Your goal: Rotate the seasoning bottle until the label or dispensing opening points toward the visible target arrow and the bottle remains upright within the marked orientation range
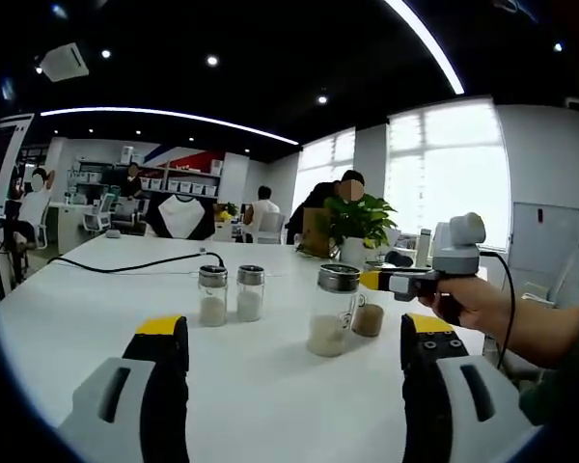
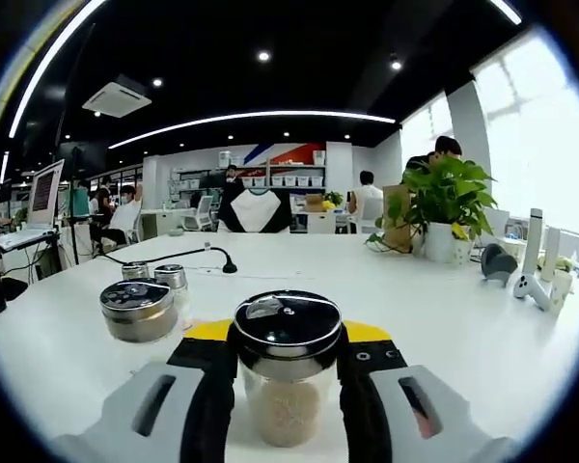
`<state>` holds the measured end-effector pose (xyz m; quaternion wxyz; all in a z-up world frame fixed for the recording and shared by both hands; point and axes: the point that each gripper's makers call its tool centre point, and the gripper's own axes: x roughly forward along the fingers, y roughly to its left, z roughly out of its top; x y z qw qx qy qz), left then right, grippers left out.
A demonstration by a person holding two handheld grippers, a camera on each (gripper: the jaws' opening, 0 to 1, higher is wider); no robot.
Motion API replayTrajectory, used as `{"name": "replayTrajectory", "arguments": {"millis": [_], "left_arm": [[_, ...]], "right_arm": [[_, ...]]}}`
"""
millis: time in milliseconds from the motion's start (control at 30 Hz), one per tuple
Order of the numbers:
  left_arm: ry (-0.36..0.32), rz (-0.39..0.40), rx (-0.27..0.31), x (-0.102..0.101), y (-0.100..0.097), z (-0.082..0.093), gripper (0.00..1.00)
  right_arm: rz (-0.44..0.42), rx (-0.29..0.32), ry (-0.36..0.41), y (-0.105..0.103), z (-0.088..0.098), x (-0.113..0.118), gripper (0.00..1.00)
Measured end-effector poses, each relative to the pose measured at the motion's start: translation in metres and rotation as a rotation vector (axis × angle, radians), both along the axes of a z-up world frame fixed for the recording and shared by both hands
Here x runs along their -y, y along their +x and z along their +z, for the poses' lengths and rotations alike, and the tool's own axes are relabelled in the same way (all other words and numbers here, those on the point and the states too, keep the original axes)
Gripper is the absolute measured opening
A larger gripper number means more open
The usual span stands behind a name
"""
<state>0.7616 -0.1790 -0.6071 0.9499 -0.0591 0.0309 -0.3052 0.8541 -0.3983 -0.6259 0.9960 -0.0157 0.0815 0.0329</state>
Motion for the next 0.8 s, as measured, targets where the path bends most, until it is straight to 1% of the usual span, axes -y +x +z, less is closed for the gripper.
{"name": "replayTrajectory", "arguments": {"millis": [67,167,267,500,667,800], "left_arm": [[0.034,0.007,0.010,0.0001,0.0011,-0.0001,0.96],[0.022,0.008,0.013,0.0000,0.0014,0.0021,0.95],[0.026,0.016,0.018,-0.0018,0.0019,0.0034,0.94],[0.021,0.015,0.009,-0.0014,0.0007,0.0007,0.94],[0.025,0.009,0.007,0.0012,-0.0004,-0.0002,0.94],[0.024,0.013,0.009,-0.0005,-0.0008,0.0008,0.94]], "right_arm": [[-0.004,0.003,0.002,-0.0006,-0.0001,-0.0001,0.39],[-0.023,0.006,-0.004,-0.0016,-0.0002,-0.0002,0.39],[-0.023,0.013,0.000,-0.0015,-0.0001,0.0008,0.39],[-0.005,0.020,0.003,-0.0013,0.0001,0.0000,0.39],[0.005,0.015,0.003,-0.0007,0.0001,-0.0002,0.39],[0.021,0.012,0.005,-0.0014,0.0001,-0.0007,0.39]]}}
